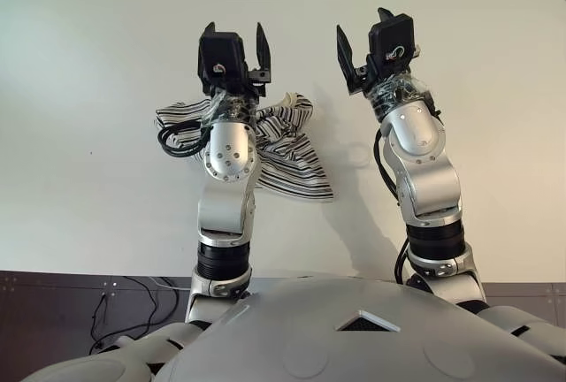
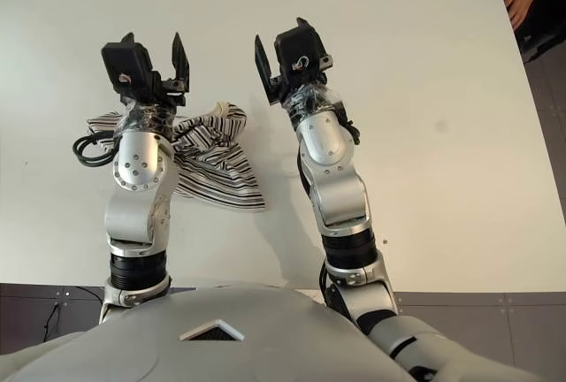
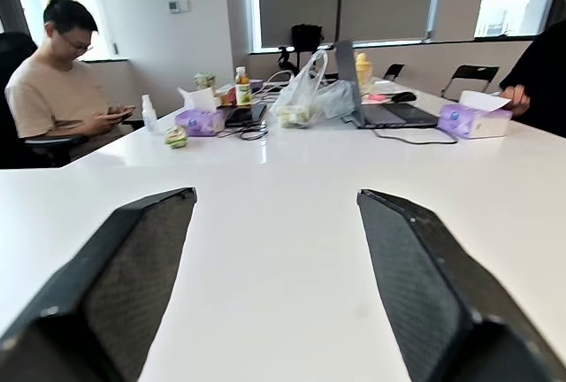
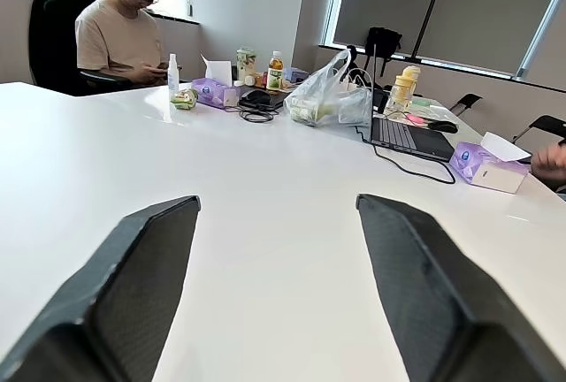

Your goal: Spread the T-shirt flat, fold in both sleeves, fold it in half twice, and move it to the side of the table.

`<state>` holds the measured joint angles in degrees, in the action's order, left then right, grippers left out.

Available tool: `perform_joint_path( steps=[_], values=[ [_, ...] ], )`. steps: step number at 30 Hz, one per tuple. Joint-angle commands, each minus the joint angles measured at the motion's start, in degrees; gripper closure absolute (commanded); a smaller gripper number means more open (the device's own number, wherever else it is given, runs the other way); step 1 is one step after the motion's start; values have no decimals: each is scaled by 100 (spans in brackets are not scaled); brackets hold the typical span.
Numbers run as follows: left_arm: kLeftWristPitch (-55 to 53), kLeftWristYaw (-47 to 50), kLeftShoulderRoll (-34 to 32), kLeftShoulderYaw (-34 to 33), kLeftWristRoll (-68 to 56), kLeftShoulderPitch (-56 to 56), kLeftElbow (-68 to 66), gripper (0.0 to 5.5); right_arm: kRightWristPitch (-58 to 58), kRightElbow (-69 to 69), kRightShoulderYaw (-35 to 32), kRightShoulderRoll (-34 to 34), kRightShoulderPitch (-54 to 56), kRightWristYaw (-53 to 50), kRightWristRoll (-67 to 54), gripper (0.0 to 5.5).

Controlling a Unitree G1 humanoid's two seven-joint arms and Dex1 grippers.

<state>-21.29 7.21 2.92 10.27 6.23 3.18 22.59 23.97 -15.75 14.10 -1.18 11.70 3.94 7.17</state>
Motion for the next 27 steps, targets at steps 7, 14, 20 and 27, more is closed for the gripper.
perform_joint_path(
  steps=[7,14,20,27],
  values=[
    [364,-250,79,-123,-240,695,-351,212,-239,240,-228,-64,455,-95,-44,224],
    [377,-431,-309,-713,-537,717,-164,212,-544,407,-478,298,594,76,-45,224],
    [190,-1227,-1184,-1419,-962,297,302,212,-717,348,-342,682,476,553,-89,224],
    [209,-1445,-1243,-1017,-897,-267,671,212,-755,495,-386,1018,333,992,-158,224]
  ],
)
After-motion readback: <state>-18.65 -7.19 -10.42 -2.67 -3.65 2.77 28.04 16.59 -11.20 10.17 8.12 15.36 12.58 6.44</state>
